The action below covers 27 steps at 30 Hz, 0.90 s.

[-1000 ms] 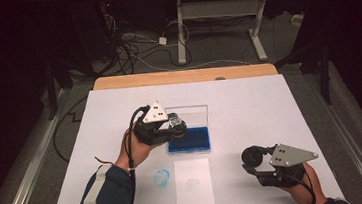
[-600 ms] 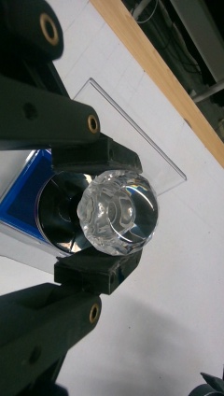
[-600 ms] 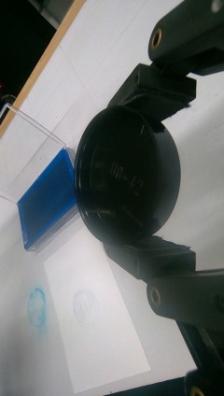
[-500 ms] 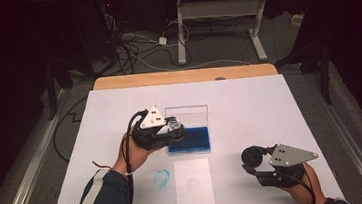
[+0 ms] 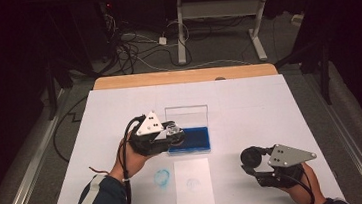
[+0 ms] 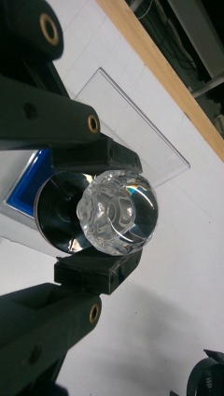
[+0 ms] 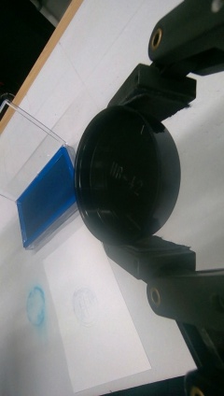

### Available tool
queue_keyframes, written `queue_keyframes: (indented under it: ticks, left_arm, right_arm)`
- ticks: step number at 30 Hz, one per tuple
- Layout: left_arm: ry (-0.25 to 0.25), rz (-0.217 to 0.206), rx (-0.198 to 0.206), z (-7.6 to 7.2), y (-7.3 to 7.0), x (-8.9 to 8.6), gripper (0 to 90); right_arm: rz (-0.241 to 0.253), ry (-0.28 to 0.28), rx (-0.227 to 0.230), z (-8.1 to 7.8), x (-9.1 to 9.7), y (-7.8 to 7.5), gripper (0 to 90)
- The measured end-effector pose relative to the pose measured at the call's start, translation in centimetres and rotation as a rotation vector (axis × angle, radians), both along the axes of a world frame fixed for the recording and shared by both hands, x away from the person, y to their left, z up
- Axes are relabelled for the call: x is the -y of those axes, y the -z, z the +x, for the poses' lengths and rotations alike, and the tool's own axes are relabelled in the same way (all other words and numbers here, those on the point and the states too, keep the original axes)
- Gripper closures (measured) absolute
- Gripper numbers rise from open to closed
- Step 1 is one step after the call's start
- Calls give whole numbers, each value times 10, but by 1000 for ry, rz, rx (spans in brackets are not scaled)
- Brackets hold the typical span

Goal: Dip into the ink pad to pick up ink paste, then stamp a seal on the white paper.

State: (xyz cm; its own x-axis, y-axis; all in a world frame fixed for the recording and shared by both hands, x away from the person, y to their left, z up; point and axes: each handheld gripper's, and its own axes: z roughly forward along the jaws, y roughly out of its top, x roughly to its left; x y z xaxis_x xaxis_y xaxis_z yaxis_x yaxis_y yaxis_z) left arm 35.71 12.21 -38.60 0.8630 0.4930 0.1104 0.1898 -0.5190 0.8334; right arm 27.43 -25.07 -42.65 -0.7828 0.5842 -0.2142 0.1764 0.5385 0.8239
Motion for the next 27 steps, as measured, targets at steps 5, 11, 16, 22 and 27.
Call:
queue_keyframes:
  ticks: [5,11,16,22,27]
  left_arm:
    - [9,-12,-3,-5,3,-3,542]
    - [20,-35,2,-13,6,-5,542]
    - [42,-41,6,-22,5,-5,541]
    - [64,-47,11,-32,4,-3,542]
    - [93,-22,8,-41,7,2,542]
  right_arm:
    - [5,4,-3,0,1,0,386]
    - [0,5,-4,0,2,0,386]
    - [0,6,-7,-1,3,0,386]
    - [5,3,-3,-1,2,0,386]
    - [0,-5,-12,-2,0,1,386]
